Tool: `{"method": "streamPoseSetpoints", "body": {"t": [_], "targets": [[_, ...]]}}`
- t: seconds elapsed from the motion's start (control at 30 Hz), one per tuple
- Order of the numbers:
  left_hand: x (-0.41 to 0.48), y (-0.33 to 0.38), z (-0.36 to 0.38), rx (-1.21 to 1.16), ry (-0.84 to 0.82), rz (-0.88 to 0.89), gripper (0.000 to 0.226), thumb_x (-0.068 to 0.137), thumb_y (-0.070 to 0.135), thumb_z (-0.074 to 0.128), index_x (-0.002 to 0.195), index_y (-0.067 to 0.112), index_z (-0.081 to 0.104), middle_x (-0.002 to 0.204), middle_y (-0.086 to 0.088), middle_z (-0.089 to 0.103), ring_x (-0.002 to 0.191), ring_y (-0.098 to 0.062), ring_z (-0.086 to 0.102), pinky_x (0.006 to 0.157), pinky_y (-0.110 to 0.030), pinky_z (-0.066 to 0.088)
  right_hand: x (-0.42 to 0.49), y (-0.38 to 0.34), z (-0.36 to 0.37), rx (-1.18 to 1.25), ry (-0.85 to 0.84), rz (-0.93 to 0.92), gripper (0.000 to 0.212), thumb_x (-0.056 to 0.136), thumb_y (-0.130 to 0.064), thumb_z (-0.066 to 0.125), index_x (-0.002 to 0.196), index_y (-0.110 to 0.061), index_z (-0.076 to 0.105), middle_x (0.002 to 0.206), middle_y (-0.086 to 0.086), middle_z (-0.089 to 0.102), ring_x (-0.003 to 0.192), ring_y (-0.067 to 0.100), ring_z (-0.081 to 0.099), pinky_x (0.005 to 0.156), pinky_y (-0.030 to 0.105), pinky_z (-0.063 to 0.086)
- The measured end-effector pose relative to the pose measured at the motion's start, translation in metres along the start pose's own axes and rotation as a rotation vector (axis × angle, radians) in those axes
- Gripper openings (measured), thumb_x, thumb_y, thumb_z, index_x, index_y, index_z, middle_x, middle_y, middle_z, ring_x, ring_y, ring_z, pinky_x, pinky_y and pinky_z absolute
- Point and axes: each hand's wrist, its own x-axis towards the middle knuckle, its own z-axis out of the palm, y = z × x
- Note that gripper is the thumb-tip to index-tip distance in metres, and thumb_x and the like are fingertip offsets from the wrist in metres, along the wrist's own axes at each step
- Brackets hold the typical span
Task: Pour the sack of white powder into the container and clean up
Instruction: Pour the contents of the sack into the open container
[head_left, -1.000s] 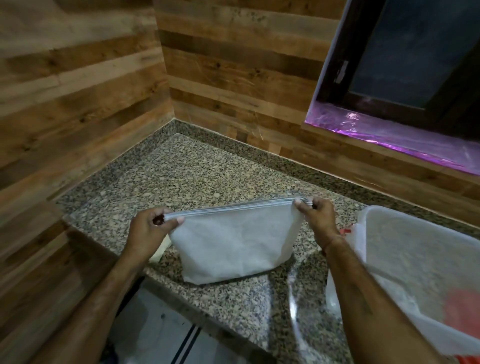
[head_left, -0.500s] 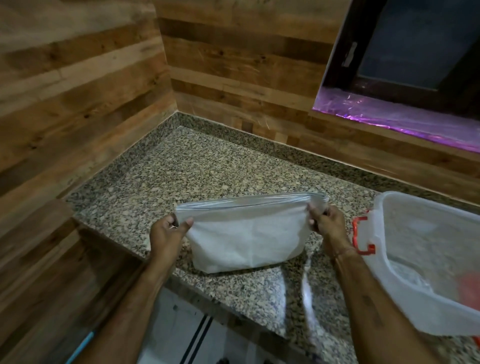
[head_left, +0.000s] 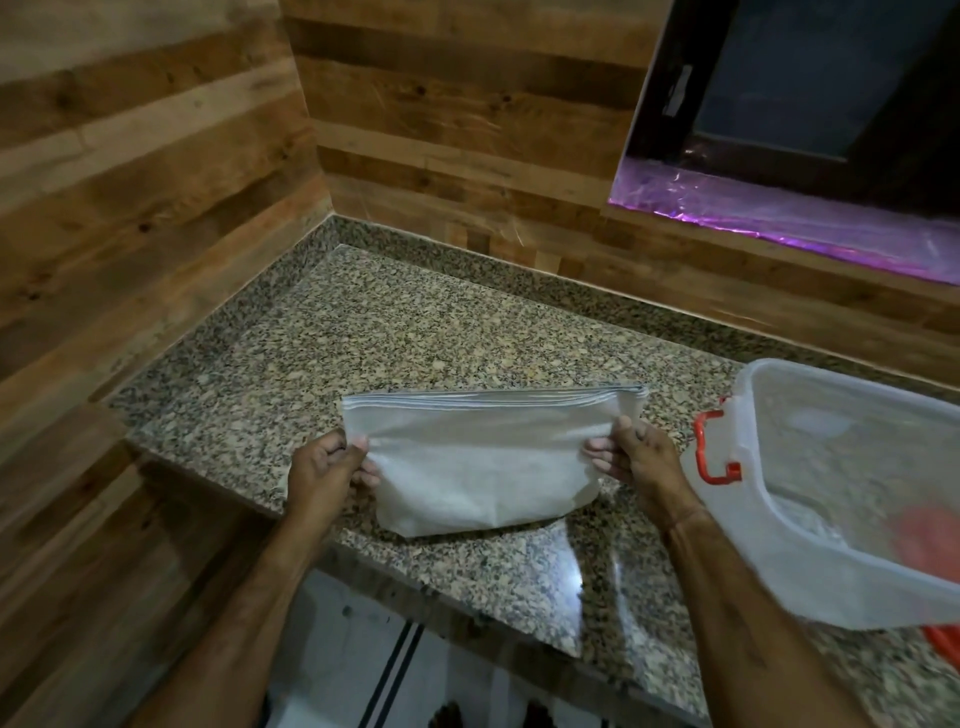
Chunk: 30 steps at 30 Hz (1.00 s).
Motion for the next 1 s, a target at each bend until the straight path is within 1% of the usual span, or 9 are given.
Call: {"method": "streamPoseSetpoints", "body": {"t": [0.17, 0.23, 0.3, 0.37, 0.43, 0.63, 0.73, 0.87, 1.0], "targets": [[-0.002, 0.008, -0.011, -0.323, -0.125, -0.311, 0.04, 0.105, 0.048, 0.046, 0.107, 0.012, 0.064, 0.096, -0.023, 0.078, 0.083, -0.026, 0.078, 0.069, -0.034, 0.066, -0.001, 0.001, -0.007, 0.331, 0.0, 0.273, 0.078, 0.09, -0.077, 0.04, 0.108, -0.008, 0.069, 0.092, 0.025, 0.079, 0.079, 0.032, 0.08, 0.065, 0.038, 0.067], [0.003, 0.014, -0.011, -0.388, -0.118, -0.424, 0.045, 0.103, 0.051, 0.05, 0.106, 0.009, 0.064, 0.089, -0.02, 0.078, 0.082, -0.027, 0.077, 0.068, -0.038, 0.066, -0.004, -0.006, -0.006, 0.4, -0.012, 0.321, 0.064, 0.091, -0.064, 0.06, 0.093, -0.004, 0.08, 0.086, 0.02, 0.08, 0.071, 0.026, 0.079, 0.06, 0.035, 0.066], [0.008, 0.02, -0.012, -0.418, -0.152, -0.497, 0.019, 0.104, 0.024, 0.057, 0.102, 0.006, 0.065, 0.086, -0.019, 0.077, 0.071, -0.023, 0.077, 0.064, -0.035, 0.066, -0.004, -0.014, -0.004, 0.371, -0.072, 0.342, 0.032, 0.085, -0.035, 0.082, 0.088, -0.002, 0.084, 0.086, 0.014, 0.08, 0.069, 0.02, 0.077, 0.058, 0.027, 0.064], [0.012, 0.022, -0.013, -0.345, -0.243, -0.504, 0.012, 0.1, -0.002, 0.055, 0.098, 0.006, 0.064, 0.091, -0.017, 0.07, 0.06, -0.015, 0.074, 0.054, -0.026, 0.062, -0.003, -0.018, -0.004, 0.21, -0.104, 0.353, 0.025, 0.1, -0.01, 0.065, 0.117, 0.005, 0.075, 0.106, 0.015, 0.075, 0.08, 0.024, 0.072, 0.058, 0.026, 0.063], [0.013, 0.019, -0.015, -0.27, -0.276, -0.457, 0.021, 0.098, -0.009, 0.054, 0.098, 0.008, 0.064, 0.091, -0.013, 0.067, 0.054, -0.011, 0.07, 0.044, -0.019, 0.054, 0.0, -0.016, -0.009, 0.032, -0.098, 0.311, 0.03, 0.103, -0.005, 0.058, 0.131, -0.001, 0.066, 0.118, 0.015, 0.07, 0.083, 0.026, 0.068, 0.058, 0.029, 0.062], [0.002, -0.004, -0.016, -0.193, -0.129, -0.23, 0.024, 0.096, -0.009, 0.058, 0.087, 0.012, 0.065, 0.089, -0.01, 0.06, 0.068, -0.013, 0.057, 0.043, -0.016, 0.047, -0.014, 0.014, -0.009, -0.109, 0.007, 0.055, 0.026, 0.1, -0.001, 0.063, 0.103, -0.02, 0.08, 0.131, 0.014, 0.071, 0.106, 0.028, 0.064, 0.082, 0.034, 0.059], [-0.002, -0.015, -0.017, -0.125, -0.169, -0.203, 0.019, 0.098, 0.0, 0.061, 0.097, 0.016, 0.071, 0.097, -0.012, 0.062, 0.084, -0.02, 0.055, 0.06, -0.025, 0.048, -0.021, 0.021, -0.009, -0.304, 0.035, -0.043, 0.031, 0.1, -0.002, 0.061, 0.104, -0.026, 0.081, 0.12, 0.006, 0.071, 0.092, 0.02, 0.061, 0.064, 0.018, 0.055], [-0.001, -0.011, -0.015, -0.041, -0.358, -0.213, 0.029, 0.101, 0.018, 0.063, 0.129, 0.024, 0.067, 0.135, 0.003, 0.062, 0.122, -0.023, 0.059, 0.103, -0.036, 0.048, -0.016, 0.003, -0.009, -0.129, -0.197, 0.13, 0.036, 0.099, -0.011, 0.066, 0.133, -0.022, 0.069, 0.13, 0.003, 0.068, 0.108, 0.017, 0.07, 0.083, 0.024, 0.063], [0.007, -0.002, -0.011, -0.065, -0.298, -0.141, 0.026, 0.098, 0.009, 0.064, 0.114, 0.026, 0.078, 0.129, -0.002, 0.071, 0.12, -0.029, 0.064, 0.103, -0.037, 0.05, -0.017, -0.005, -0.006, -0.057, -0.227, 0.089, 0.037, 0.093, -0.011, 0.069, 0.13, -0.012, 0.071, 0.114, 0.005, 0.077, 0.102, 0.026, 0.071, 0.084, 0.031, 0.064]]}}
